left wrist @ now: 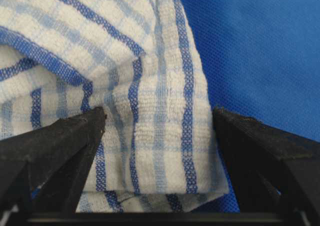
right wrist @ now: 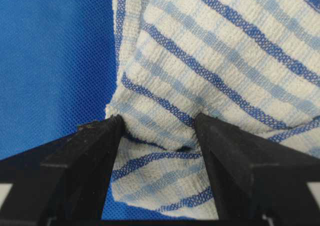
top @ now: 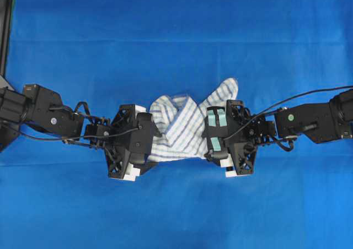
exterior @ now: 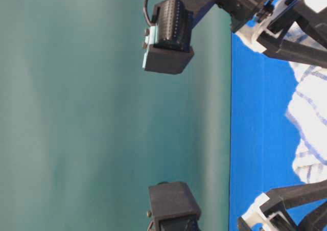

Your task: Lift the towel with both arms.

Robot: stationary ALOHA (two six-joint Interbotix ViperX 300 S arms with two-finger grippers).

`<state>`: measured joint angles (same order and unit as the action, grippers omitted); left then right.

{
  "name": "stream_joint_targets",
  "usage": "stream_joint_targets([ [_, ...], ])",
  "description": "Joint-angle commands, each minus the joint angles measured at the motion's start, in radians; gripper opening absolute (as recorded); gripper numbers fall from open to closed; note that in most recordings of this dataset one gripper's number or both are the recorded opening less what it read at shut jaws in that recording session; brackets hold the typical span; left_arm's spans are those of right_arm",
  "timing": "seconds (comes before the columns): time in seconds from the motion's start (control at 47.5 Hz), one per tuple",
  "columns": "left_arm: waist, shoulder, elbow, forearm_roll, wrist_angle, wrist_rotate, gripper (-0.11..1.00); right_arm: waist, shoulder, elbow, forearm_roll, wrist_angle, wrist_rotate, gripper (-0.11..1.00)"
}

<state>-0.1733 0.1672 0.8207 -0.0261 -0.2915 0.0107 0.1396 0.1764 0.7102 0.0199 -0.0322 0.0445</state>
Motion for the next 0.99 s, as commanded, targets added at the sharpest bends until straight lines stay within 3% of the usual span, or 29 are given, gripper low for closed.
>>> stream_joint_targets([
  [0.0,-0.006,-0.008,-0.015,-0.002,0.002,0.000,0.89,0.012,-0.011,-0.008,0.006,-0.009,0.002,0.65],
  [0.105,-0.006,-0.008,-0.015,-0.002,0.012,0.003,0.80,0.014,-0.011,-0.008,0.009,-0.008,0.002,0.64],
  [0.19,-0.006,-0.008,-0.017,-0.002,0.032,0.003,0.61,0.014,-0.011,-0.011,0.009,-0.005,0.002,0.57],
  [0.337,-0.006,-0.014,-0.020,-0.002,0.069,0.003,0.18,0.014,-0.017,-0.012,0.009,0.000,0.000,0.19],
  [0.4,-0.006,-0.021,-0.025,-0.002,0.080,0.003,0.06,0.014,-0.023,-0.012,0.009,0.003,0.000,0.05],
  [0.421,-0.006,-0.025,-0.026,-0.002,0.083,0.003,0.04,0.014,-0.028,-0.012,0.009,0.005,0.000,0.05],
  [0.674,-0.005,-0.130,-0.054,-0.002,0.167,0.003,0.03,0.012,-0.123,-0.021,0.009,0.035,0.002,0.05],
  [0.969,0.038,-0.313,-0.106,-0.002,0.337,0.000,0.03,-0.028,-0.310,-0.081,0.009,0.187,0.000,0.05],
])
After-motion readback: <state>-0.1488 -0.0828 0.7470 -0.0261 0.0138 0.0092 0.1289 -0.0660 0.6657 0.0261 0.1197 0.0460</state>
